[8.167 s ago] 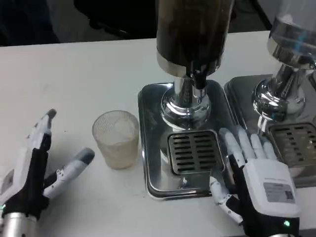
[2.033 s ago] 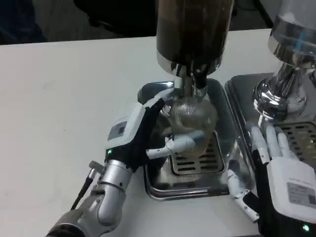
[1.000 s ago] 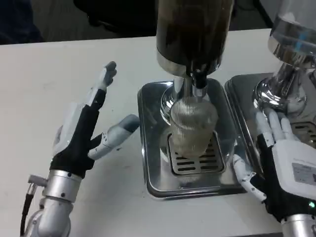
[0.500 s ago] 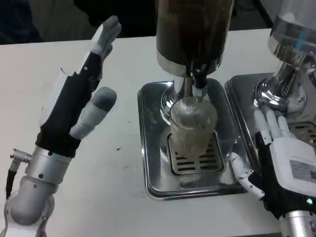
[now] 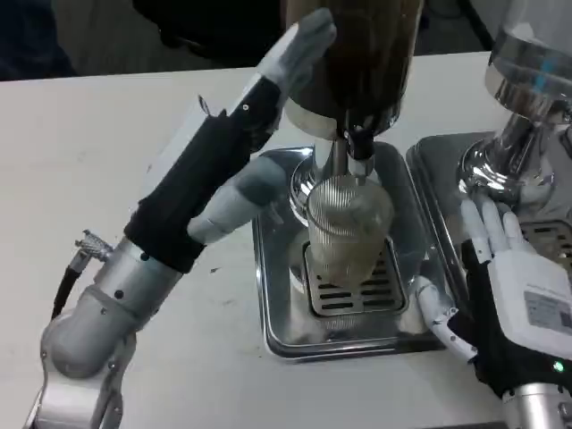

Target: Grasp the cup under the faucet to collect the drink, then remove the cup.

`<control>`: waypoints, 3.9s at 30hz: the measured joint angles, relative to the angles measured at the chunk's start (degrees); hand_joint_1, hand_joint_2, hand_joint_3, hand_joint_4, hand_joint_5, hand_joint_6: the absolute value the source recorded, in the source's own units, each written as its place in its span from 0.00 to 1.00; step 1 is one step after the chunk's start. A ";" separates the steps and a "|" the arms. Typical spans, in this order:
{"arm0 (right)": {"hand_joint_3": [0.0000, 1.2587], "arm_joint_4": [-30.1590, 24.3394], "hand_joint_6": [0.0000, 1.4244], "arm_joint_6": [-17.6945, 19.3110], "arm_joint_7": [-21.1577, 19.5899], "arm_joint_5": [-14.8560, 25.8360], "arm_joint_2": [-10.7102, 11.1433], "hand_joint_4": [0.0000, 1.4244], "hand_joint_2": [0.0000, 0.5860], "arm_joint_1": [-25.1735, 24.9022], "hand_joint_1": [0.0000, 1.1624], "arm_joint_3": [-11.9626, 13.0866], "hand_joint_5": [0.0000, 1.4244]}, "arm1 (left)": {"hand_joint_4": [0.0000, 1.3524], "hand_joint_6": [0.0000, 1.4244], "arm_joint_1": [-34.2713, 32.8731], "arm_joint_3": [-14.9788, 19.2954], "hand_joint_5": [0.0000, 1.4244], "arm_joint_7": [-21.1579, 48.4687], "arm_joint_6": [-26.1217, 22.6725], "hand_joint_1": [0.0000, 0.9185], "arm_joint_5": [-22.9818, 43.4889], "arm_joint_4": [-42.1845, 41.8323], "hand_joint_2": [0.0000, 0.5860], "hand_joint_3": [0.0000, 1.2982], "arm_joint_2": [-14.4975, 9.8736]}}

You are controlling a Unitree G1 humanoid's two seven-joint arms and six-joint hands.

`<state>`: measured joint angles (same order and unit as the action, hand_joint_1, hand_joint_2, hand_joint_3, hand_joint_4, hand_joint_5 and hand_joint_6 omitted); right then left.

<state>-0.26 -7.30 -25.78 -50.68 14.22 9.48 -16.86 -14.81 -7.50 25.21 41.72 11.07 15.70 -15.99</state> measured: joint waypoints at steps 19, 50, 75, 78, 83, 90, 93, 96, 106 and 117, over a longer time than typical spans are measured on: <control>0.02 -1.58 0.09 -1.63 -0.70 -0.40 -2.33 0.00 0.83 2.01 0.14 0.13 0.00 | 0.00 0.00 -6.29 -0.69 0.01 6.11 -0.76 0.00 -2.80 7.89 0.13 0.00 4.98; 0.00 -0.93 0.10 1.07 0.88 5.31 -2.29 0.00 0.64 1.06 0.23 0.99 0.00 | 0.00 0.03 -2.57 -3.66 0.06 -0.19 6.25 0.00 -16.63 2.77 0.16 0.00 0.52; 0.00 14.76 0.00 18.06 22.20 35.28 -2.97 0.00 0.34 -12.24 0.61 8.79 0.00 | 0.00 0.03 -2.51 -4.70 0.06 -1.82 6.46 0.00 -16.17 2.75 0.16 0.01 -0.54; 0.00 16.26 0.00 19.80 22.48 36.26 -3.55 0.00 0.33 -13.00 0.62 8.92 0.00 | 0.00 0.03 -2.52 -4.74 0.06 -1.83 6.46 0.00 -16.18 2.75 0.16 0.01 -0.54; 0.00 18.60 0.00 21.09 22.84 36.72 -4.73 0.00 0.33 -14.14 0.62 9.03 0.00 | 0.00 0.03 -2.52 -4.75 0.06 -1.85 6.42 0.00 -16.12 2.75 0.16 0.02 -0.54; 0.00 21.78 0.00 23.05 23.93 37.37 -5.39 0.00 0.33 -15.43 0.62 8.95 0.00 | 0.00 0.03 -2.52 -4.73 0.06 -1.85 6.30 0.00 -15.80 2.75 0.18 0.02 -0.54; 0.00 22.61 0.00 23.76 24.10 37.37 -5.93 0.00 0.33 -15.90 0.62 8.82 0.00 | 0.00 0.03 -2.52 -4.72 0.06 -2.12 6.29 0.00 -15.94 2.75 0.18 0.03 -0.55; 0.00 24.08 0.00 24.63 24.17 37.59 -6.93 0.00 0.33 -16.59 0.62 8.84 0.00 | 0.00 0.03 -2.52 -4.72 0.06 -2.37 6.27 0.00 -16.12 2.74 0.18 0.03 -0.55; 0.00 28.11 0.00 26.80 24.21 38.75 -8.08 0.00 0.33 -19.01 0.63 9.06 0.00 | 0.00 0.03 -2.36 -4.69 0.06 -2.96 5.95 0.00 -16.14 2.45 0.18 0.03 -0.57; 0.00 31.61 0.00 28.34 24.50 38.81 -9.25 0.00 0.33 -21.29 0.63 8.98 0.00 | 0.00 0.03 -1.39 -4.47 0.06 -3.84 5.19 0.00 -16.21 1.23 0.19 0.04 -0.86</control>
<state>31.35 21.03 -1.28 -11.87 4.98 -11.81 -7.88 -16.20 -11.97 21.37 46.90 -5.14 16.93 -16.86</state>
